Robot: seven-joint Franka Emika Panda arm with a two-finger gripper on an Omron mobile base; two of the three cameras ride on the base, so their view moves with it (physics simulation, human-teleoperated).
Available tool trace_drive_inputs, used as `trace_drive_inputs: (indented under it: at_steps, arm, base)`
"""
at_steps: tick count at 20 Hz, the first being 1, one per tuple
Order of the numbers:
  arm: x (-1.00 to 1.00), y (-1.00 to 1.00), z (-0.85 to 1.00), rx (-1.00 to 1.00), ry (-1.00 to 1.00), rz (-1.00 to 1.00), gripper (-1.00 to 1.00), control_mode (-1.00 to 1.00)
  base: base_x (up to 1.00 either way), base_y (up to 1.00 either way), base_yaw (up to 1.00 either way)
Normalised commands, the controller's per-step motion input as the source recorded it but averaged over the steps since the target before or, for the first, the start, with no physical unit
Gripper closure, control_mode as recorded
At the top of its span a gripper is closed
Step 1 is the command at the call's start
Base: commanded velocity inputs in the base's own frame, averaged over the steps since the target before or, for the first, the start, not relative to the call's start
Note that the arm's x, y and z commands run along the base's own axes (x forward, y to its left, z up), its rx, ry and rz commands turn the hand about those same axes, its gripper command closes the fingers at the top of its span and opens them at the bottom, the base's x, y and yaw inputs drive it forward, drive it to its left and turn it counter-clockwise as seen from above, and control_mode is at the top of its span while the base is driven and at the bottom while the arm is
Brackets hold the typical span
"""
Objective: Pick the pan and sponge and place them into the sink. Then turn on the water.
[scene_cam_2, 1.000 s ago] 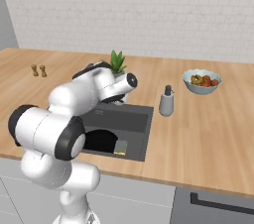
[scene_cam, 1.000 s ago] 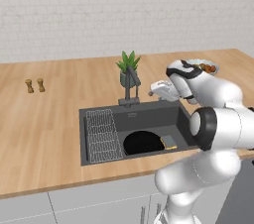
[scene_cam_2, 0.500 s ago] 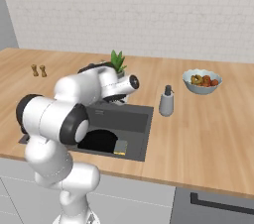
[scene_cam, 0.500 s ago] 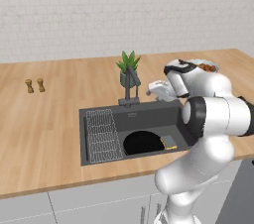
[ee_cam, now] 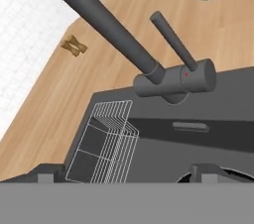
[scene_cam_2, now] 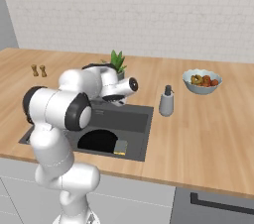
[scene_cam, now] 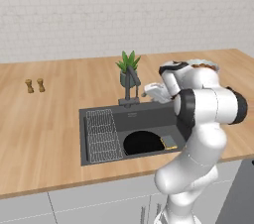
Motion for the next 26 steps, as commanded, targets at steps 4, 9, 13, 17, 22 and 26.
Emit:
trace_drive_inputs:
  at_steps: [4, 9, 13, 17, 22, 26]
  arm:
    - [0.22, 0.06, -0.17, 0.0, 0.0, 0.0, -1.0, -1.0]
    - [0.3, 0.0, -0.16, 0.01, 0.0, 0.0, -1.0, -1.0]
    - [0.27, 0.0, -0.16, 0.01, 0.0, 0.0, -1.0, -1.0]
    - [0.27, 0.0, -0.16, 0.01, 0.0, 0.0, -1.0, -1.0]
    - [0.27, 0.04, -0.13, 0.01, 0.0, 0.0, -1.0, -1.0]
    - [0.3, 0.02, -0.14, 0.01, 0.0, 0.0, -1.0, -1.0]
  base:
    - [0.0, 0.0, 0.0]
    - [0.0, 0.0, 0.0]
    - [0.0, 0.0, 0.0]
    - [0.0, 0.0, 0.0]
    - [0.0, 0.0, 0.0]
    - [0.0, 0.0, 0.0]
